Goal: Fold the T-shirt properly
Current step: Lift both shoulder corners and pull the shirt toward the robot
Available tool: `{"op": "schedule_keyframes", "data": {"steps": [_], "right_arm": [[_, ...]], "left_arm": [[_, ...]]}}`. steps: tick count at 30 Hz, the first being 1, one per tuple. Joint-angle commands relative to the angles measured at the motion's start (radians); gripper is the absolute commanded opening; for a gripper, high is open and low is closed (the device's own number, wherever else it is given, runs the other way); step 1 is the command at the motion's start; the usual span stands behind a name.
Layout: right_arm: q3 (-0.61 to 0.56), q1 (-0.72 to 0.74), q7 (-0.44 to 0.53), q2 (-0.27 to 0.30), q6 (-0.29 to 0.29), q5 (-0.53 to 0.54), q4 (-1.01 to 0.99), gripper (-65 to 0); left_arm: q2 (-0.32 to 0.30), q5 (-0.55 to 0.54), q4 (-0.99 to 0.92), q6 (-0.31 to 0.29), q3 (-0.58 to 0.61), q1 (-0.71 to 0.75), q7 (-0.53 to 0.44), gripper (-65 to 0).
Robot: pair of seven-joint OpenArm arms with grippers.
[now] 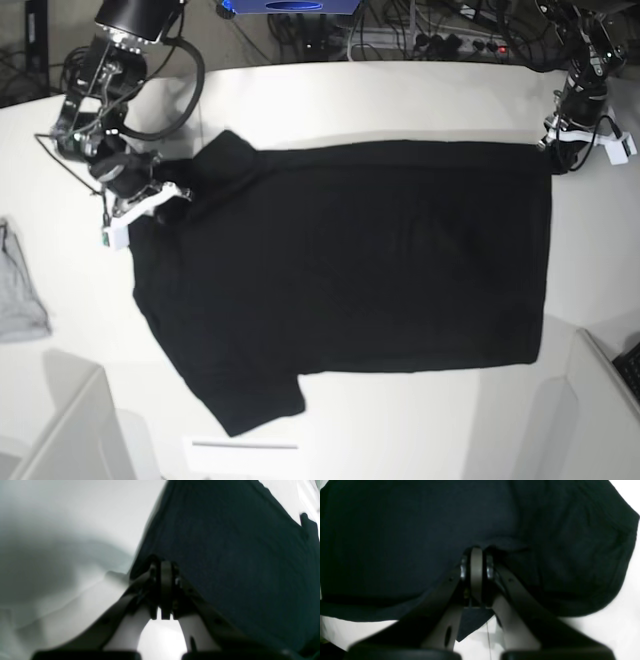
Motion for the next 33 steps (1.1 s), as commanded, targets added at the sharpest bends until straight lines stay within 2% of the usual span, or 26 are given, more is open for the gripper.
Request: {"op": "schedule_keyframes", "data": {"steps": [1,11,17,28,33], "right_arm": [[0.003,0.026,0.020,0.007,0.004,0.020,0.012,-65.0],[0.001,0.118,0.020,0.007,0.004,0.020,-0.061,-65.0],[0.001,0.164,0.020,0.007,0.004,0.020,-0.117,-65.0],[0.001,0.225,0.023,0.006,0.004,0.020,-0.199,-65.0],[0.001,0.242,0.069,0.004,0.002,0.020,-0.243,-65.0]], "left_arm": [[-0.013,-0.015,0.015,-0.007,-0.002,0.001,-0.019,-65.0],[-0.014,-0.017,0.015,-0.004,0.000,-0.050,-0.016,-65.0],[-0.014,-0.017,-0.018,-0.004,-0.011,-0.130,0.128,-65.0],[-0.014,-0.015,-0.097,-0.004,-0.010,-0.193,0.130,-65.0],[-0.014,-0.015,-0.101,-0.004,-0.010,-0.219,0.130,-65.0]]}}
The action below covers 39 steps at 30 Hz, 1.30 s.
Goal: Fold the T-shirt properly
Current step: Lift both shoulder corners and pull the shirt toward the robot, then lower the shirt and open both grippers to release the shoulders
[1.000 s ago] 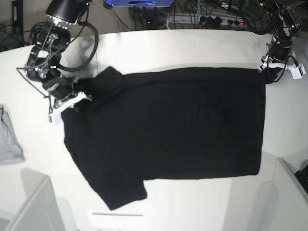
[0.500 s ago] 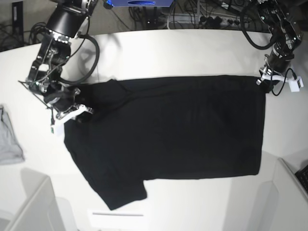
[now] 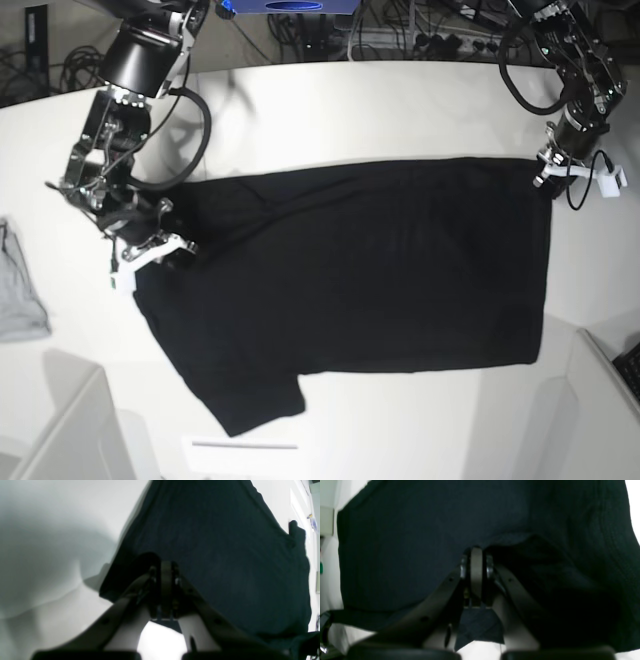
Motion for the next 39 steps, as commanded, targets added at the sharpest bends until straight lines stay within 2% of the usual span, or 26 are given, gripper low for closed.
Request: {"op": "schedule_keyframes", "data": {"steps": [1,4,12,22,27,30,33,39], "right_arm": [[0.001,0.030,0.020,0.009,0.002,0.018,0.002,-65.0],[0.000,0.040,0.021,0.009,0.002,0.018,-0.018,-65.0],[0.000,0.058,0.066,0.011,0.002,0.018,-0.020,-65.0],[0.003,0.084,0.069,0.028,0.002,0.018,-0.064,-65.0],[0.007,0.082,0.067,0.029,0.002,0.023,-0.061,-65.0],[0.009,0.081,0.067,0.029,0.002,0.026,-0.061,-65.0],[0.009,0.081,0.067,0.029,0.002,0.027,-0.061,-65.0],[0.010,0.090,0.094,0.026,0.002,0.027,-0.063,-65.0]], "left_arm": [[-0.016,-0.018,0.016,0.001,-0.004,-0.016,-0.017,-65.0],[-0.016,-0.018,0.016,0.056,-0.004,-0.031,-0.017,-65.0],[-0.016,-0.018,-0.005,0.061,0.001,-0.071,-0.017,-65.0],[-0.016,-0.024,-0.031,0.061,-0.004,-0.080,-0.016,-65.0],[-0.016,-0.024,0.007,0.061,-0.013,-0.065,0.027,-65.0],[-0.011,-0.026,0.050,0.061,-0.070,-0.053,0.035,-65.0],[-0.011,-0.026,0.070,0.061,-0.108,-0.059,0.082,-65.0],[-0.011,-0.021,0.067,0.061,-0.110,-0.088,0.090,-65.0]]}}
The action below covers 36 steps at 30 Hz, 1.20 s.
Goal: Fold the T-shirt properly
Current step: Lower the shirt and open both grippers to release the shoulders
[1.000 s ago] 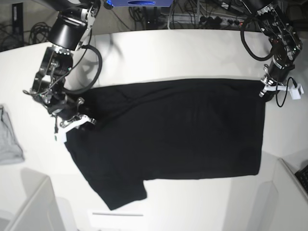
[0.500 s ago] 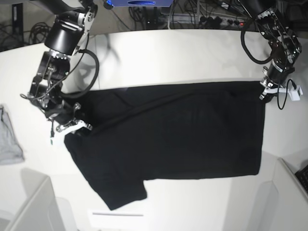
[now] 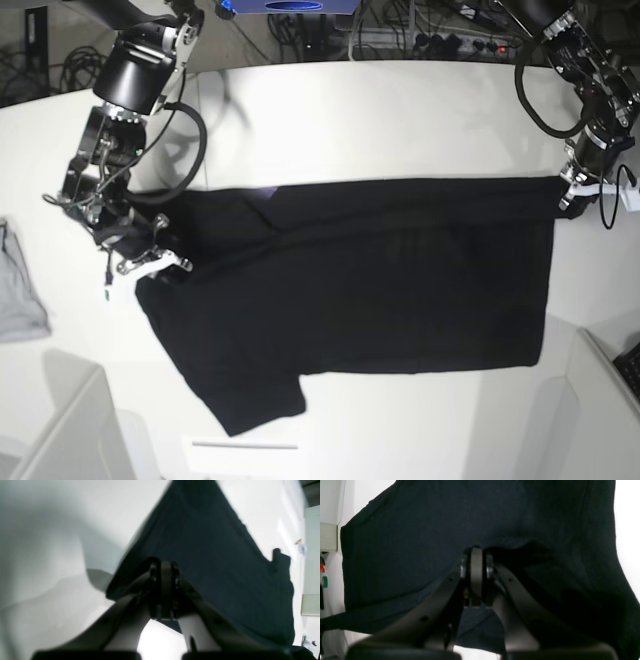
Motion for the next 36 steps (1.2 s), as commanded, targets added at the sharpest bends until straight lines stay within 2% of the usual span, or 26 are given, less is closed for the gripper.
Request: {"op": "schedule_keyframes", "data": {"steps": [1,11,18,34,35,36], "right_arm": [[0.000,0.029,0.037,0.007,0.002,0.020,0.016,-65.0],[-0.003,0.037,0.049,0.005,0.002,0.014,0.011,-65.0],[-0.004,0.042,0.080,0.004,0.002,0.015,-0.036,-65.0],[-0.006,0.049,0.077,0.004,0.002,0.018,-0.035,-65.0],[-0.004,0.048,0.077,0.004,0.002,0.020,-0.035,-65.0],[0.000,0.048,0.079,0.004,0.002,0.020,-0.032,-59.3]], "left_arm": [[-0.013,-0.016,0.017,-0.005,-0.003,-0.010,-0.021,-65.0],[-0.016,-0.016,-0.101,-0.005,-0.003,-0.083,-0.021,-65.0],[-0.017,-0.016,-0.106,-0.005,-0.005,-0.098,-0.023,-65.0],[-0.017,-0.016,-0.138,-0.005,-0.008,-0.112,-0.020,-65.0],[-0.017,-0.016,-0.144,-0.005,-0.008,-0.112,-0.020,-60.6],[-0.017,-0.016,-0.150,-0.005,-0.008,-0.112,-0.020,-54.6]]}}
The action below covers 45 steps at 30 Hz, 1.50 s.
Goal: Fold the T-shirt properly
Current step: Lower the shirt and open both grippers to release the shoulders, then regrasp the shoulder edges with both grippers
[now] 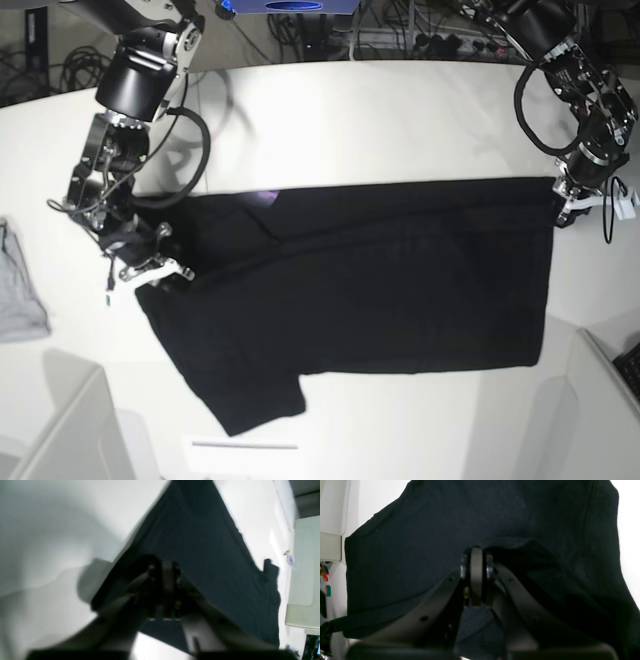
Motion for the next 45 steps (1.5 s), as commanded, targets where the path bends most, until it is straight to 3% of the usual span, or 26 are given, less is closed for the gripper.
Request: {"op": "schedule_keyframes", "data": {"steps": [1,4,5,10,15,16,18,20,21,24,26,30,37,40,45], "right_arm": [[0.005,0.022,0.022,0.007,0.002,0.023,0.024,-52.5],[0.005,0.022,0.025,0.007,0.006,0.025,0.029,-33.0],[0.006,0.022,0.025,0.007,0.006,0.025,0.030,-29.1],[0.048,0.004,0.094,0.009,0.006,0.025,0.083,-30.2],[0.052,-0.067,0.102,0.004,-0.001,0.025,0.227,-30.6],[0.052,-0.095,0.102,-0.005,-0.024,0.020,0.270,-32.6],[0.055,-0.150,0.102,-0.027,-0.142,0.019,0.343,-36.3],[0.067,-0.219,0.102,-0.040,-0.280,0.025,0.409,-34.2],[0.064,-0.250,0.102,-0.053,-0.323,0.025,0.431,-33.2],[0.075,-0.323,0.103,-0.093,-0.366,0.025,0.469,-30.2],[0.075,-0.351,0.103,-0.100,-0.369,0.025,0.455,-28.8],[0.130,-0.360,0.097,-0.105,-0.372,0.025,0.396,-28.2],[0.196,-0.349,0.102,-0.103,-0.372,0.025,0.331,-28.1],[0.190,-0.334,0.102,-0.102,-0.367,0.025,0.277,-28.1],[0.187,-0.299,0.103,-0.099,-0.367,0.025,0.211,-28.1]], "left_arm": [[-0.017,-0.022,0.011,-0.006,-0.006,-0.009,-0.017,-49.2],[-0.017,-0.022,0.008,-0.006,-0.008,-0.011,-0.021,-38.3],[-0.018,-0.022,0.009,-0.006,-0.009,-0.011,-0.021,-36.5],[-0.081,-0.028,0.016,-0.009,-0.009,-0.011,-0.021,-35.5],[-0.107,-0.090,0.103,-0.009,-0.012,0.029,-0.022,-39.2],[-0.107,-0.105,0.128,-0.009,-0.012,0.049,-0.022,-40.5],[-0.107,-0.122,0.161,-0.009,-0.012,0.081,-0.024,-43.8],[-0.107,-0.125,0.187,-0.009,-0.012,0.115,-0.024,-49.0],[-0.106,-0.125,0.195,-0.009,-0.012,0.124,-0.024,-51.2],[-0.096,-0.128,0.195,-0.009,-0.064,0.150,-0.022,-53.2],[-0.077,-0.128,0.180,-0.009,-0.107,0.153,-0.014,-47.9],[-0.073,-0.128,0.160,-0.009,-0.166,0.195,0.012,-30.1],[-0.072,-0.128,0.138,-0.010,-0.192,0.251,0.013,-8.1],[-0.069,-0.128,0.078,-0.010,-0.189,0.242,0.013,-3.9],[-0.070,-0.128,0.005,-0.012,-0.187,0.218,0.013,-4.1]]}}
